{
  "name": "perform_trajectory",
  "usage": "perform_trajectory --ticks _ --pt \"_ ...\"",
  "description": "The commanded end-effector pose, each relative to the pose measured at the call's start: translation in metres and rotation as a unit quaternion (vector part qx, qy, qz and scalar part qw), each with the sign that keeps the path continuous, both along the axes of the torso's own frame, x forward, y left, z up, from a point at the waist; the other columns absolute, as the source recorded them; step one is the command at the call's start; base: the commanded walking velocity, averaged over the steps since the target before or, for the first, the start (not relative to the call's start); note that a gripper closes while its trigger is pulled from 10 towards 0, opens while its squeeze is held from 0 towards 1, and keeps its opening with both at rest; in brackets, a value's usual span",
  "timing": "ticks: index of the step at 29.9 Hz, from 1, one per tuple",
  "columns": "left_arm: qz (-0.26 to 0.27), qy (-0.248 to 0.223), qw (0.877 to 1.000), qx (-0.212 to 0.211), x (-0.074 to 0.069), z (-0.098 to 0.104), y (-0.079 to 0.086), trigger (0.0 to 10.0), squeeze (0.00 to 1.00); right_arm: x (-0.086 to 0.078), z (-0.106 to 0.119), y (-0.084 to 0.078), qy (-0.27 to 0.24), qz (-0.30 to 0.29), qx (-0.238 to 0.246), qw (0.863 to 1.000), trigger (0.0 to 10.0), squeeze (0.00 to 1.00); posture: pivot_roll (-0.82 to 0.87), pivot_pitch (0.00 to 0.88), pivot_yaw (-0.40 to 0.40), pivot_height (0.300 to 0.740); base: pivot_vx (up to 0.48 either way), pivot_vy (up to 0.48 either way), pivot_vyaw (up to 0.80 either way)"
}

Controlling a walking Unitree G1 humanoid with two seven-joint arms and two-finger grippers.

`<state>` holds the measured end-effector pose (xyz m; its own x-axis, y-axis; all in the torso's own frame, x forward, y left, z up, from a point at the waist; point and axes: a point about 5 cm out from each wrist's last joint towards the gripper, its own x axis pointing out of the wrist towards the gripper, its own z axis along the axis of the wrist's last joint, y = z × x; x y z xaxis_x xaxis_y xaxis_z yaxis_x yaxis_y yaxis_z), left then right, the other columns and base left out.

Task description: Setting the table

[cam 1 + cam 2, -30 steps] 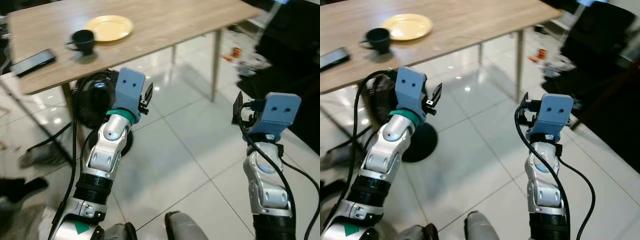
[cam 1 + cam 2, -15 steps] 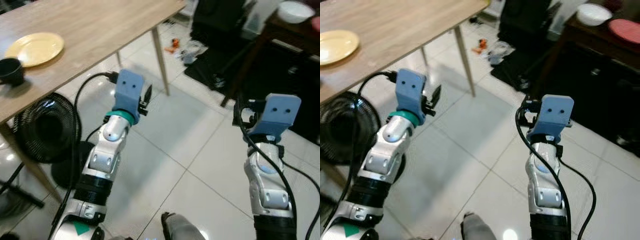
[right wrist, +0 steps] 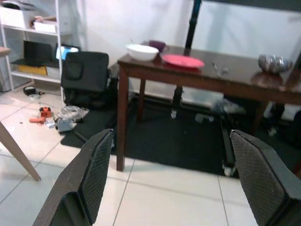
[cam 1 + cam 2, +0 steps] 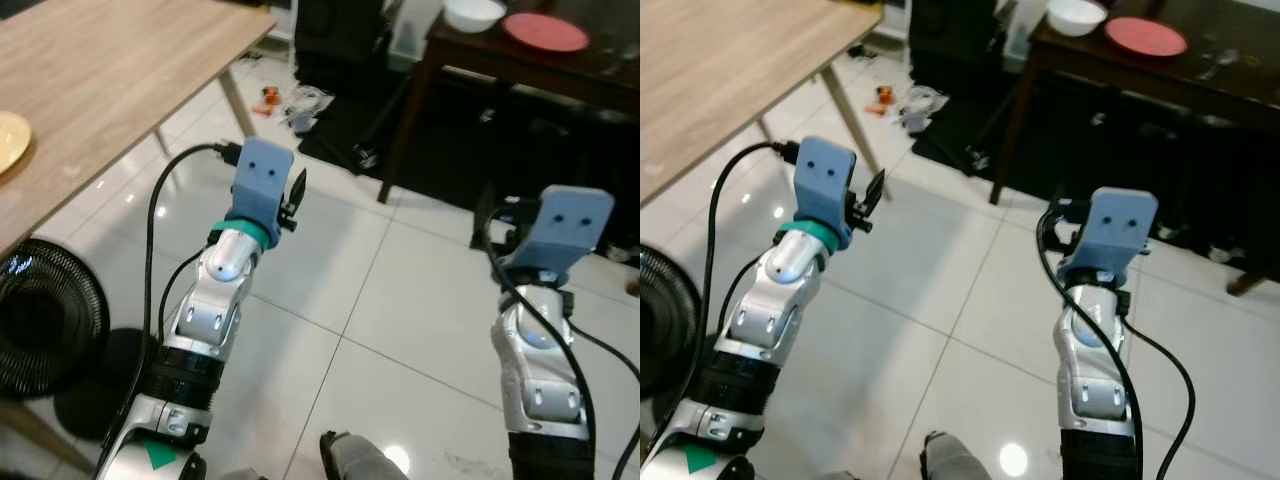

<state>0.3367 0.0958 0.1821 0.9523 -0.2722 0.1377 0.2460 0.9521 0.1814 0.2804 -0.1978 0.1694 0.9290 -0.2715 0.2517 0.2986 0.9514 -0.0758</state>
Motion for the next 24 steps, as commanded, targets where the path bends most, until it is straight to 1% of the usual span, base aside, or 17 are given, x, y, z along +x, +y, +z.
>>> perform_trajectory --ticks 1,6,9,14,19,24 --pt "0.001 0.013 1.000 0.005 -0.001 -0.006 0.001 10.0 0.00 -0.002 -0.003 -0.001 0.008 -0.005 0.002 1.000 10.0 0.00 -0.10 0.000 0.079 0.740 0.000 0.000 -0.80" --pt "0.004 0.016 1.000 0.009 -0.002 -0.007 0.003 10.0 0.00 -0.003 -0.004 -0.001 0.011 -0.006 0.004 1.000 10.0 0.00 -0.09 0.000 0.084 0.740 0.000 0.000 -0.80" --pt "0.011 0.018 1.000 0.015 0.000 -0.008 0.010 10.0 0.00 -0.003 -0.004 -0.001 0.009 -0.011 0.007 1.000 10.0 0.00 -0.09 0.000 0.087 0.740 0.000 0.000 -0.80" --pt "0.018 0.017 1.000 0.019 0.001 -0.007 0.015 10.0 0.00 -0.003 -0.004 -0.002 0.008 -0.014 0.008 1.000 10.0 0.00 -0.09 0.000 0.085 0.740 0.000 0.000 -0.80" --pt "0.019 0.018 1.000 0.018 0.002 -0.007 0.015 10.0 0.00 -0.003 -0.003 -0.002 0.009 -0.014 0.008 1.000 10.0 0.00 -0.09 0.000 0.083 0.740 0.000 0.000 -0.80" --pt "0.012 0.021 1.000 0.016 0.000 -0.008 0.010 10.0 0.00 -0.003 -0.002 -0.004 0.008 -0.017 0.006 1.000 10.0 0.00 -0.09 0.000 0.082 0.740 0.000 0.000 -0.80"
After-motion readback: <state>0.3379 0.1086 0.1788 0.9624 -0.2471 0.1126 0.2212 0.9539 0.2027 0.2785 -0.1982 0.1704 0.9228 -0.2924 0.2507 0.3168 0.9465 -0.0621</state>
